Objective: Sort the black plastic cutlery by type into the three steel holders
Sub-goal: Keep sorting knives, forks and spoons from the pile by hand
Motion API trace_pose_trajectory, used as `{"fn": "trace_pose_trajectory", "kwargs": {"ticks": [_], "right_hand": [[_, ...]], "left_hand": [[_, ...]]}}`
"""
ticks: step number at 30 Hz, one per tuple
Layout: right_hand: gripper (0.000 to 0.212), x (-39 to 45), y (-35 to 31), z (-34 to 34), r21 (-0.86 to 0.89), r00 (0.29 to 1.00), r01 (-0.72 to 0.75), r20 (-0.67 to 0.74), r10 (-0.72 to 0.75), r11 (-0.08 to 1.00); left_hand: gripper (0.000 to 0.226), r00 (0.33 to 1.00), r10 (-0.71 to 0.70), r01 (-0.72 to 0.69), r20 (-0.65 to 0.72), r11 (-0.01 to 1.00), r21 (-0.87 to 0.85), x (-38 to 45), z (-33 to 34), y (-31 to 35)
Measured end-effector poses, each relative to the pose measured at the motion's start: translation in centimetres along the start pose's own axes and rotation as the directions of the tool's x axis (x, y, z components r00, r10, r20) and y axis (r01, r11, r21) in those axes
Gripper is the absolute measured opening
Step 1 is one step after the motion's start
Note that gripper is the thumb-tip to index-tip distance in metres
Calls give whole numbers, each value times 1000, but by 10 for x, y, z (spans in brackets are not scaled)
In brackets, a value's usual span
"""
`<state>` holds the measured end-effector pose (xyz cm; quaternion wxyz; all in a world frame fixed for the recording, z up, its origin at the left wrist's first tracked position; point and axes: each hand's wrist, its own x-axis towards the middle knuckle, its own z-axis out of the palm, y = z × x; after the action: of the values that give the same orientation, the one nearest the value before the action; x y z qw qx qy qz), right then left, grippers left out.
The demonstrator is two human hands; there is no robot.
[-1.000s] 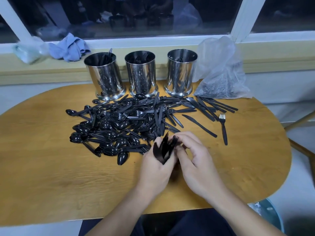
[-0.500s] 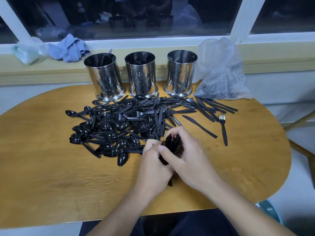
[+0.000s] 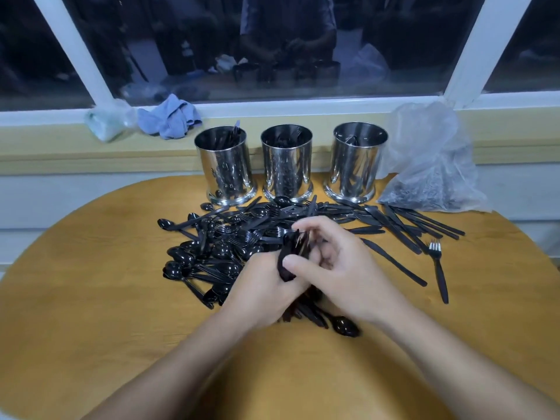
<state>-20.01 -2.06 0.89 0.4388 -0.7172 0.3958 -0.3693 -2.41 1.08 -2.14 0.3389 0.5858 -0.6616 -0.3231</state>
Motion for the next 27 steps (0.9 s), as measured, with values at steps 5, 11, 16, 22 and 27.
{"fn": "trace_pose_trajectory", "kwargs": {"ticks": [5, 11, 16, 22, 27], "right_hand": [[18, 91, 3, 9, -4, 994, -17, -112, 16, 1000], [50, 201, 7, 46, -281, 998, -47, 38, 60, 959], [64, 262, 12, 82, -259, 998, -39, -52, 27, 965], [82, 293, 35, 110, -153, 988, -68, -144, 46, 986], [90, 301, 47, 115, -161, 986, -92, -152, 67, 983]], "left_hand": [[33, 980, 67, -71, -187, 997, -17, 71, -87, 7], [52, 874, 25, -30, -486, 1000, -3, 187, -185, 20], [48, 825, -18, 124, -564, 981, 149, 261, -219, -14], [52, 934, -112, 241, -339, 898, 368, 307, -220, -68], [52, 974, -169, 224, -150, 819, 529, 311, -217, -79]]}}
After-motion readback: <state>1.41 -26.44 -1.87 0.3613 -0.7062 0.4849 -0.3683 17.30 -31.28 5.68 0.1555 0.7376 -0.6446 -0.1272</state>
